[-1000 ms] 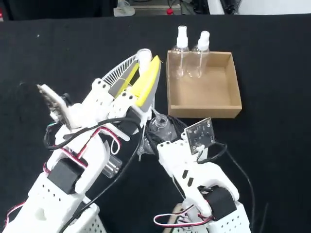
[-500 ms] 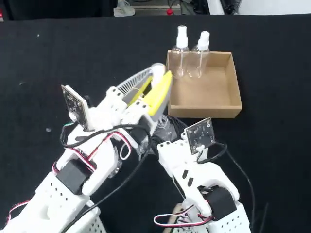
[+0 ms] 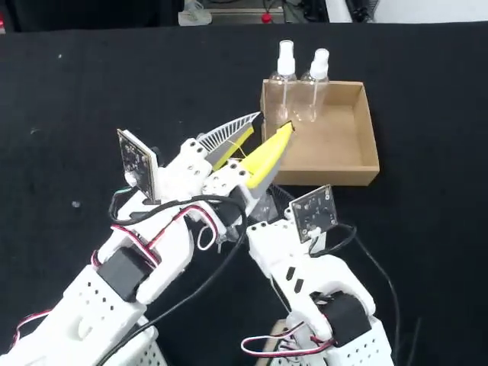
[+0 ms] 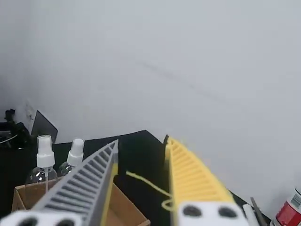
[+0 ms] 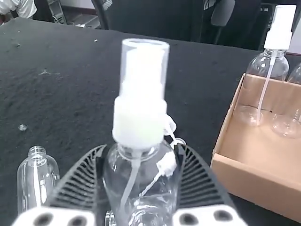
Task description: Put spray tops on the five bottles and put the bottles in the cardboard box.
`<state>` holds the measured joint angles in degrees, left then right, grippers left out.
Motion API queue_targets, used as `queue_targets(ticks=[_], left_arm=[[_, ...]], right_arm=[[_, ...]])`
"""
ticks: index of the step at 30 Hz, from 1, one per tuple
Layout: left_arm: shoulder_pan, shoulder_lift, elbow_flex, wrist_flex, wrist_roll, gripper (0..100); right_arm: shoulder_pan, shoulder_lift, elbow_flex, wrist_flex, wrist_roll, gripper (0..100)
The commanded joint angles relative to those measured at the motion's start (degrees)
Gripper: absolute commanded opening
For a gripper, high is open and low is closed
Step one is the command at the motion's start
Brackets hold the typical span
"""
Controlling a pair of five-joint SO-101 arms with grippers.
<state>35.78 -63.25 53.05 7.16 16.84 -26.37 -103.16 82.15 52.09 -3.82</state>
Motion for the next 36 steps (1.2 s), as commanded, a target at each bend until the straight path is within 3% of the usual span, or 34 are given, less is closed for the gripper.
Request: queue_targets(ticks=[1,6,10,17,21,27,36], left_arm=[[-2.24,-0.35,-1.27,-1.23,0.09,16],[-6.55,-0.44,-1.36,-1.41,0.44,16],[-6.99,-0.44,-0.75,-0.97,0.09,16],[-7.16,-0.44,2.95,-0.88,0.0,16],[-12.88,-2.9,3.47,4.31,-1.76,16],[-16.66,-12.22,9.8,10.29,-2.02,16],[-16.66,-24.62,30.37,-0.26,-2.29,16]], right_arm=[[-0.62,-5.85,-0.48,-1.67,-0.18,1.2],[0.26,-5.85,-0.48,-1.67,-0.18,1.2],[4.84,-5.85,-0.84,-1.76,-0.18,1.5],[5.54,-5.85,-0.84,-1.93,-0.18,1.4],[6.59,-5.76,-1.1,-3.25,-0.18,1.2],[16.44,-5.58,-3.91,-3.52,-0.26,1.1],[31.74,-5.32,-1.71,-19.25,-0.26,1.1]])
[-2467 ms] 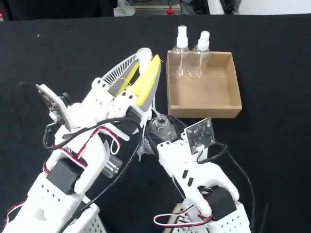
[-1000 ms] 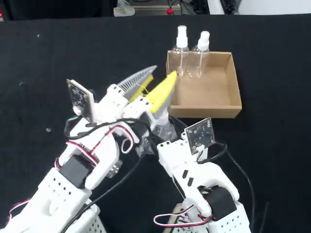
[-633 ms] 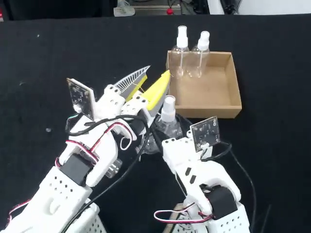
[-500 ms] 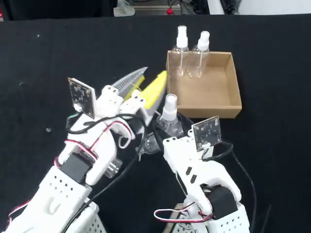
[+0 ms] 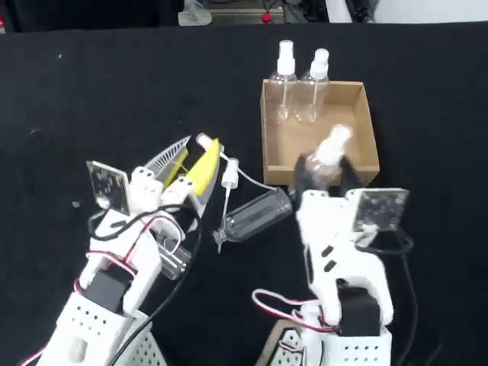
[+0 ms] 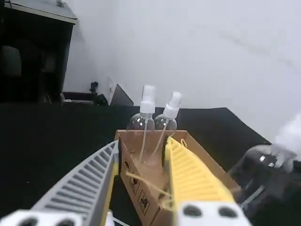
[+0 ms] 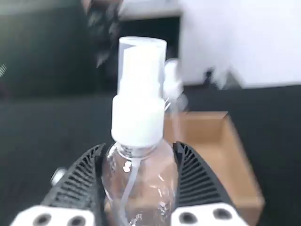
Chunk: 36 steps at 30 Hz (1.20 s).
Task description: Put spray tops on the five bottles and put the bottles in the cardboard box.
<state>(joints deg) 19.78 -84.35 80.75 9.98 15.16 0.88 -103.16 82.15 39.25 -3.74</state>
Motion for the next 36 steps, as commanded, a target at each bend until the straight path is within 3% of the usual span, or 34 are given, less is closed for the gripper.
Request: queue_targets(ticks=[1,6,11,20,27,36], left_arm=[[-0.66,-4.4,3.74,-2.99,-0.62,16],[-0.48,-6.86,8.31,-2.9,-0.62,16],[-0.13,-7.47,10.77,-3.34,-0.09,16],[-0.13,-7.47,14.46,-3.52,4.22,16],[-0.13,-6.95,17.1,-9.49,4.22,16],[-0.13,-6.95,17.1,-9.41,4.22,16]], right_arm=[[5.54,-5.32,-1.63,-8.09,-0.35,1.1],[6.86,-4.97,-3.38,-13.1,0.18,1.1],[6.33,1.89,-7.69,-20.31,8.18,1.1],[6.51,32.22,-14.64,-38.51,8.35,1.1],[6.51,58.33,-18.15,-57.41,8.44,1.1],[6.59,79.96,-22.81,-66.37,8.44,1.1]])
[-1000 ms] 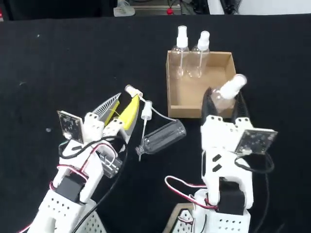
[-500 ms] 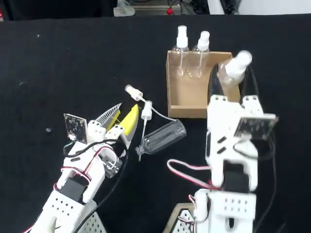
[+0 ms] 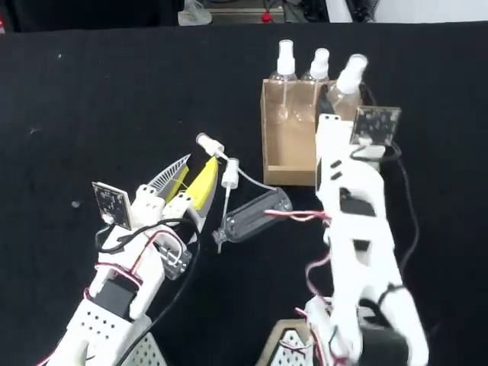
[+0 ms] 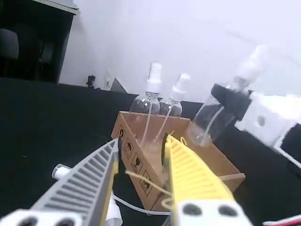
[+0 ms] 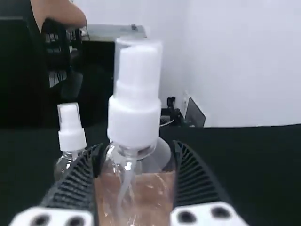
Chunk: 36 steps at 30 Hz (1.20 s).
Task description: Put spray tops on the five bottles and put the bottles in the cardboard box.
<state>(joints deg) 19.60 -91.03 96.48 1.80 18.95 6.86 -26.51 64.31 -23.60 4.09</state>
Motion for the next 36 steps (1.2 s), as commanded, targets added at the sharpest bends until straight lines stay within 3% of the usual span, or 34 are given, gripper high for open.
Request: queue_targets(ticks=[1,9,14,26,36], left_arm=[[0.04,-0.26,1.36,-1.23,0.44,16],[0.04,-0.26,1.36,-0.97,0.44,16],[0.04,-0.26,1.36,-0.97,0.44,16],[0.04,-0.26,1.36,-0.97,0.44,16],[0.04,-0.26,1.36,-1.05,0.44,16]], right_arm=[[0.62,4.7,-5.58,-3.96,0.79,1.1],[5.1,13.58,-11.47,-4.48,0.18,1.1],[5.71,18.86,-16.84,-4.22,-5.54,1.2],[5.63,32.31,-27.56,-4.31,-5.45,1.2],[5.36,35.47,-28.35,-4.48,-5.36,1.5]])
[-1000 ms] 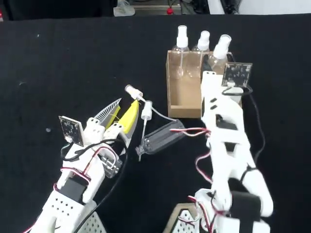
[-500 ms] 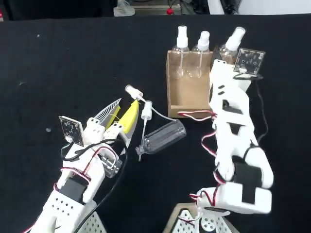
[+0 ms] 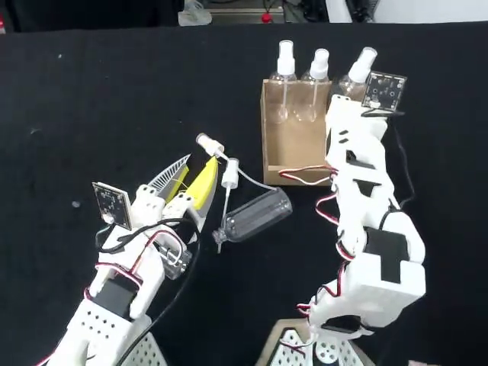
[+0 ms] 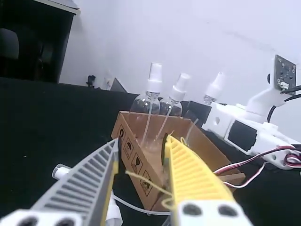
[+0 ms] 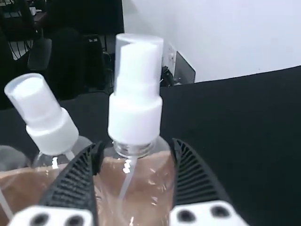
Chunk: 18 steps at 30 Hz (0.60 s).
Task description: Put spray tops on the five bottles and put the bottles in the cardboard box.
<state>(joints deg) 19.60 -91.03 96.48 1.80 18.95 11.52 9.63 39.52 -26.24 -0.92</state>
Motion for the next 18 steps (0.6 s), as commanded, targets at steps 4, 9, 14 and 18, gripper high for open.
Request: queue_targets(ticks=[4,9,14,18], left_arm=[[0.04,-0.26,1.36,-1.05,0.44,16],[0.04,-0.18,1.36,-0.97,0.44,16],[0.04,-0.18,1.36,-0.97,0.44,16],[0.04,-0.18,1.36,-0.97,0.44,16]], right_arm=[[0.53,-0.57,-4.44,-1.85,-0.35,1.2],[0.53,-0.57,-4.79,-1.85,-0.35,1.1],[0.7,0.31,-4.7,-6.51,-0.35,1.1],[0.53,3.38,-6.11,-8.35,-0.35,1.1]])
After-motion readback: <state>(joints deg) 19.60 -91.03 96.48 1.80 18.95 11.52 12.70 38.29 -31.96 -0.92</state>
